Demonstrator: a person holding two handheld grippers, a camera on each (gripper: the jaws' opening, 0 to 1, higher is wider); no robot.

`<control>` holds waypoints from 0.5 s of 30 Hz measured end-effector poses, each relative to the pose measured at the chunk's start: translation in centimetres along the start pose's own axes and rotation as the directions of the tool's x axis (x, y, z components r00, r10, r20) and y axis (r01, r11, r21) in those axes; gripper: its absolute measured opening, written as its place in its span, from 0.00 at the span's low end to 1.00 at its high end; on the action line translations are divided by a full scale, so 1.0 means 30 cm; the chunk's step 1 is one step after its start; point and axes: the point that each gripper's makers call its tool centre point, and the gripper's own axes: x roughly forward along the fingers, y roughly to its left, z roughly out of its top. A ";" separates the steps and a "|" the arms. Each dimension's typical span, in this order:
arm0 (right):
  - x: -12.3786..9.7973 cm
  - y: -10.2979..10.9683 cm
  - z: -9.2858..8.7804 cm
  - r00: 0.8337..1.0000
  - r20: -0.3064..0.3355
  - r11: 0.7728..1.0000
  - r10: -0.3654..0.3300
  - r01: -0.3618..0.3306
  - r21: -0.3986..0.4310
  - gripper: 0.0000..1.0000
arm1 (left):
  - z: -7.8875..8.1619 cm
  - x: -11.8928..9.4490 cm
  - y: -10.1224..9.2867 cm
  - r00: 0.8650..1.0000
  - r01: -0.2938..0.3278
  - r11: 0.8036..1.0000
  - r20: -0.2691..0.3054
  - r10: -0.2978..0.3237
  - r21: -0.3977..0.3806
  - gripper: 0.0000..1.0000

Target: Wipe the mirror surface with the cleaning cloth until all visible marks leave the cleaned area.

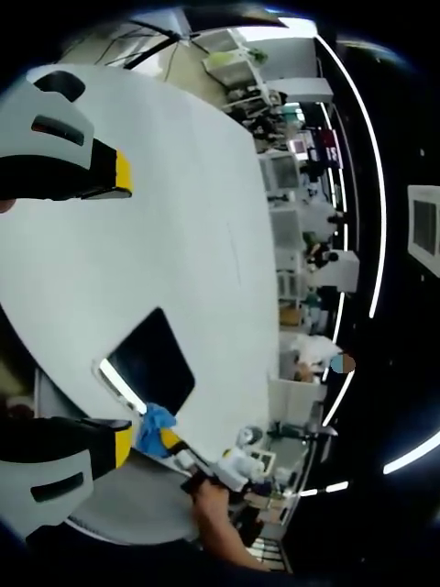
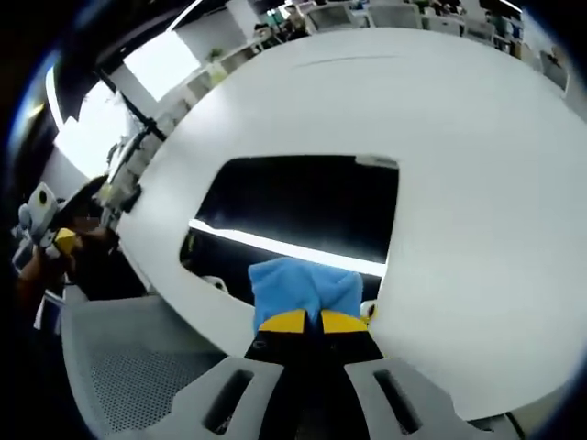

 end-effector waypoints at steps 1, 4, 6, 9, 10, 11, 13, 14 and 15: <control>-0.002 -0.009 -0.003 1.000 0.002 1.000 -0.002 0.002 0.004 0.00 | 0.000 0.000 -0.001 1.000 0.000 1.000 0.001 0.000 -0.001 1.00; -0.002 -0.001 0.000 1.000 0.004 1.000 -0.003 0.003 0.009 0.00 | 0.000 0.005 -0.003 1.000 0.001 1.000 -0.001 -0.001 -0.001 1.00; 0.003 -0.001 0.007 1.000 0.000 1.000 -0.010 0.010 0.009 0.00 | -0.001 0.009 -0.004 1.000 0.003 1.000 -0.001 -0.003 -0.001 1.00; 0.010 -0.011 0.027 1.000 -0.012 1.000 -0.008 0.008 0.018 0.00 | -0.002 0.014 -0.005 1.000 0.001 1.000 -0.001 -0.001 0.000 1.00; 0.013 -0.019 0.041 1.000 -0.006 1.000 -0.019 0.019 0.008 0.00 | -0.002 0.016 -0.006 1.000 0.001 1.000 -0.002 -0.001 0.000 1.00; 0.017 -0.024 0.053 1.000 -0.005 1.000 -0.026 0.026 -0.002 0.00 | -0.003 0.017 -0.007 1.000 0.003 1.000 -0.003 -0.003 -0.004 1.00; 0.030 -0.037 0.084 0.999 -0.003 0.999 -0.036 0.036 -0.003 0.00 | -0.004 0.021 -0.009 1.000 0.004 1.000 -0.003 -0.004 -0.003 1.00; 0.038 -0.045 0.104 0.999 0.000 0.999 -0.043 0.043 -0.008 0.00 | -0.005 0.022 -0.009 1.000 0.005 1.000 -0.002 -0.005 -0.006 1.00; 0.044 -0.050 0.118 0.999 0.001 0.999 -0.047 0.047 -0.010 0.00 | -0.005 0.023 -0.010 1.000 0.004 1.000 -0.002 -0.004 -0.009 1.00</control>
